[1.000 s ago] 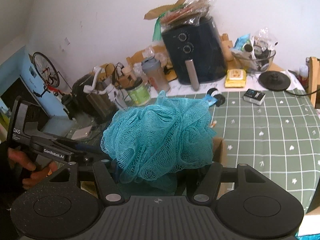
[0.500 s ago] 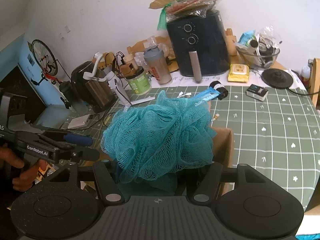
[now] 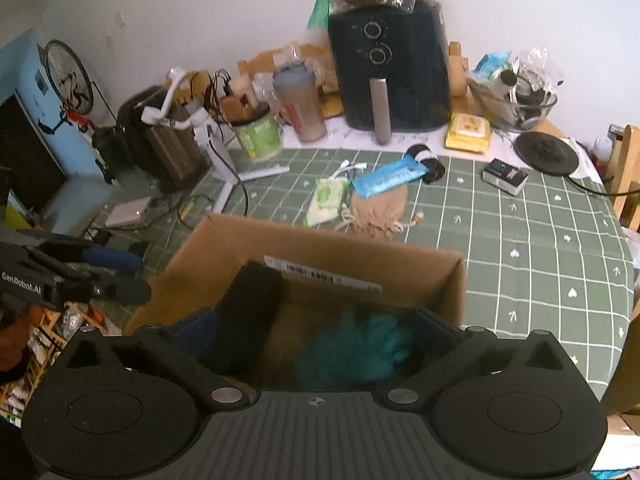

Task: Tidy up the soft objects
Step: 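Lower both held items into the cardboard box and open both grippers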

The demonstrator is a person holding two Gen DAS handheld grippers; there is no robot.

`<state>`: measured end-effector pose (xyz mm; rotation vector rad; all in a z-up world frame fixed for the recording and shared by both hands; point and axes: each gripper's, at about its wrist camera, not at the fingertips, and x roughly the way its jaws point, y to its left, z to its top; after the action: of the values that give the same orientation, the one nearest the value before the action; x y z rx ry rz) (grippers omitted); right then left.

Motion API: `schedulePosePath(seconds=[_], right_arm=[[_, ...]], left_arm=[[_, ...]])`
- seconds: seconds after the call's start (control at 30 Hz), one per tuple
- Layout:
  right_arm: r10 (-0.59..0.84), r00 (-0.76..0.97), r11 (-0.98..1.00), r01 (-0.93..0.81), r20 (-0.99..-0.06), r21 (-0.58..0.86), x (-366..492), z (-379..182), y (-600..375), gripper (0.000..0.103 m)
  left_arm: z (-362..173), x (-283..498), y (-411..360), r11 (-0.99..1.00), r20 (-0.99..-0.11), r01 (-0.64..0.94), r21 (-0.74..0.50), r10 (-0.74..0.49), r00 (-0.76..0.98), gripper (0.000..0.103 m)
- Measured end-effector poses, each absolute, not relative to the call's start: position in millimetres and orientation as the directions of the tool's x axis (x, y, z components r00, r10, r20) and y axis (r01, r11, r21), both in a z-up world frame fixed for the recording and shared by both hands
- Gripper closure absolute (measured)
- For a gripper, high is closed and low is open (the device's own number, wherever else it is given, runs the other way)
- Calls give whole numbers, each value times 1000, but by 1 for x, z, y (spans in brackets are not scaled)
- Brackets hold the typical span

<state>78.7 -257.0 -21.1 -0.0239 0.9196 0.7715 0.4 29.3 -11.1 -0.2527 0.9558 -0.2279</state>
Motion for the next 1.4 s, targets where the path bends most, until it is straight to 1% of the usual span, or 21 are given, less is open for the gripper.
schedulePosePath(seconds=[0.43, 0.63, 0.73, 0.8, 0.93, 1.03, 1.2, 1.4], right_arm=[[569, 376, 763, -574, -731, 298, 75, -24, -264, 0], [560, 389, 775, -557, -732, 297, 73, -24, -269, 0], [560, 395, 779, -551, -728, 300, 74, -23, -271, 0], [560, 398, 780, -549, -727, 300, 74, -22, -273, 0], [556, 398, 783, -546, -729, 299, 75, -23, -274, 0], [554, 396, 785, -542, -733, 300, 75, -24, -275, 0], [547, 396, 791, -532, -737, 302, 77, -27, -278, 0], [544, 400, 797, -521, -738, 306, 83, -28, -280, 0]], left_arm=[[-13, 4, 28, 949, -781, 89, -304, -302, 547, 21], [-17, 10, 25, 967, -812, 63, -249, -243, 530, 21], [-32, 21, 22, 983, -866, 39, -178, -176, 468, 21], [-46, 29, 22, 987, -886, 29, -158, -155, 436, 21], [-68, 43, 30, 988, -906, -8, -157, -141, 400, 21], [-82, 50, 33, 990, -924, -34, -134, -113, 366, 21], [-95, 56, 32, 992, -936, -31, -124, -107, 337, 20], [-103, 60, 26, 997, -947, -36, -70, -55, 316, 20]])
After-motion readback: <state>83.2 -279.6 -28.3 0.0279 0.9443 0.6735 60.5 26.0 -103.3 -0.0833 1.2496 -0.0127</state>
